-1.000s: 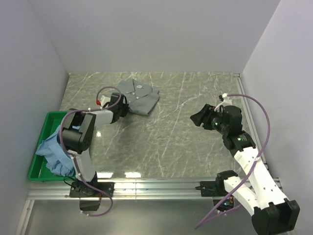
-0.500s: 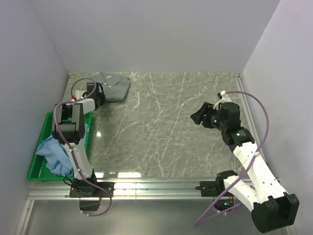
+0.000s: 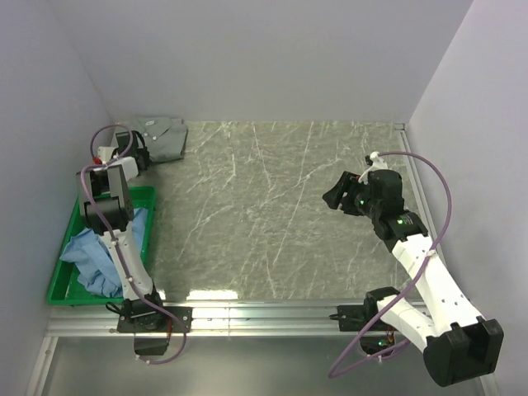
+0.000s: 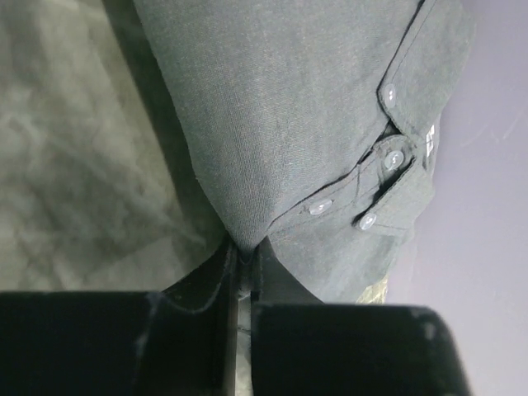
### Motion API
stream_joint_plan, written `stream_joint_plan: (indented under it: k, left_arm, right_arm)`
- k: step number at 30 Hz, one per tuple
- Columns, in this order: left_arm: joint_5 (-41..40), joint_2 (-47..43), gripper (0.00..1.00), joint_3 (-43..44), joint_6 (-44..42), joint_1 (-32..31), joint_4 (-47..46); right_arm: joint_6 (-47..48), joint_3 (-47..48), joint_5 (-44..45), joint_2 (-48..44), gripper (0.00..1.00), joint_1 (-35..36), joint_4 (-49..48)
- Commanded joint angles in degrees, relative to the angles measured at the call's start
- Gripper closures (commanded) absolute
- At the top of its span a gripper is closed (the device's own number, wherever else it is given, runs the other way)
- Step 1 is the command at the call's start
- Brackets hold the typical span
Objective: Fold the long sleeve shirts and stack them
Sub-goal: Neatly place the folded shirt to the corner
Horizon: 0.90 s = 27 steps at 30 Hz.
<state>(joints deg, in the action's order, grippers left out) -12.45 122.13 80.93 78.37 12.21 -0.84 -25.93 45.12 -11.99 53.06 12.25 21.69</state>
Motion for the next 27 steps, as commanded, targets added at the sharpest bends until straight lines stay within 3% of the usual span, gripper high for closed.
stream_joint_plan:
  k: [1,5,8,10,11,12,16,20,21,23,27]
  left_arm:
    - [2.2,1.2,0.91,3.4,-3.3,1.2,0.0]
    - [3.6,1.4,0.77,4.2,-5.4,2.6,-0.2]
    - [5.1,0.6,0.61,4.5,-8.0,3.6,0.5]
    - [6.8,-0.7,0.44,4.2,-10.3,4.0,0.7]
    - [7.0,-1.5,0.44,3.9,-11.0,4.1,2.5]
    - [7.1,-2.5,0.35,3.3,-12.6,4.1,2.7]
    - [8.6,-8.8,0.17,-0.1,-17.0,4.1,5.7]
    - [11.6,-19.6,0.14,-4.8,-21.7,4.1,10.5]
    - [12.9,-22.1,0.14,-5.8,-23.9,4.1,11.3]
    - [14.7,-30.3,0.14,-9.2,-27.2,4.0,13.0]
    - [19.0,-45.5,0.14,-11.1,-40.3,4.1,18.3]
  right_arm:
    - [1.1,3.7,1.5,-0.4,0.31,0.2,0.5]
    - [1.4,4.4,2.0,-1.0,0.31,0.2,1.3]
    - [1.7,5.0,2.2,-1.8,0.30,0.2,2.1]
    - [2.0,6.0,3.3,-3.0,0.29,0.2,3.1]
    - [2.0,6.3,3.9,-3.0,0.29,0.2,3.5]
    - [2.3,6.7,4.5,-3.7,0.28,0.2,4.6]
    - [3.3,9.2,6.8,-5.3,0.27,0.1,7.9]
    - [4.1,12.3,9.7,-8.0,0.23,0.1,11.3]
    - [4.0,12.7,11.7,-8.5,0.16,0.1,12.8]
    - [4.2,13.7,13.6,-9.8,0.13,0.1,13.8]
    - [5.6,14.6,19.6,-14.7,0.05,0.1,16.6]
